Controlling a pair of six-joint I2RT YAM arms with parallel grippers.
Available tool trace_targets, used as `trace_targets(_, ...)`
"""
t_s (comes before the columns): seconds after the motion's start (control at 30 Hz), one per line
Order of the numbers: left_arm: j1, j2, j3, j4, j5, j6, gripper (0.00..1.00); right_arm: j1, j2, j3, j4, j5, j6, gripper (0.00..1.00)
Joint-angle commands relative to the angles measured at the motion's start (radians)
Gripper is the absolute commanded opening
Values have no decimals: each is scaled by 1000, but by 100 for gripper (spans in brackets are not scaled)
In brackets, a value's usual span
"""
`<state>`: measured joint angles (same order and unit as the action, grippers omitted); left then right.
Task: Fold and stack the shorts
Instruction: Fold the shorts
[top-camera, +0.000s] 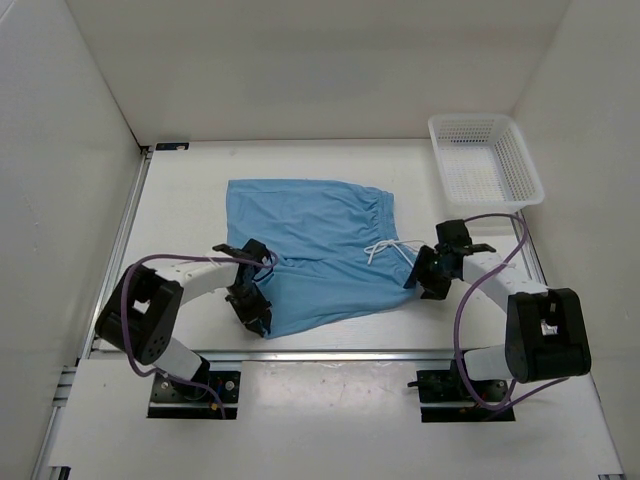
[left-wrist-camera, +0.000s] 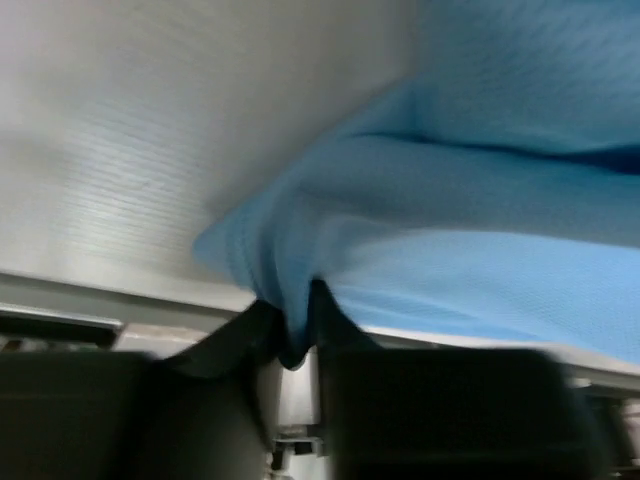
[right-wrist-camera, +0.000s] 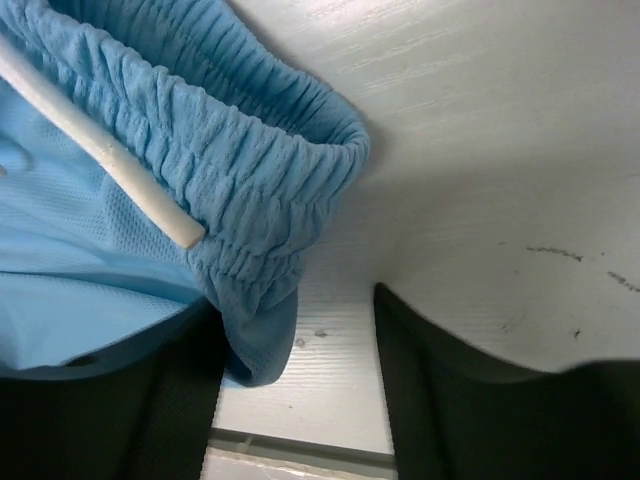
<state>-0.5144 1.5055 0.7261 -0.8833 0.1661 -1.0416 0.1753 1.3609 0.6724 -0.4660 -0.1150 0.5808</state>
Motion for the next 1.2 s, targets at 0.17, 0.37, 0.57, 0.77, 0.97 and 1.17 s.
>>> trace_targets(0.17,-6,23,153,44,-83,31,10,-7,43,103,46,-42,-24,0)
trace_targets(0.37,-6,-168,439,-192,-290,52,10,-7,-63,205,-77,41,-75,0)
trace_targets(0.57,-6,-232,536,-278,-272,71,10,-7,-112,242,-151,55,-95,0)
trace_targets(0.77,4,-352,455,-278,-250,35,10,-7,-197,220,-203,77,-85,0)
trace_targets(0.97,83,-285,548,-287,-272,115,10,-7,-131,363,-215,113,-85,0)
trace_targets(1.17,218,-52,735,-231,-295,251,10,-7,117,622,-204,113,-95,0)
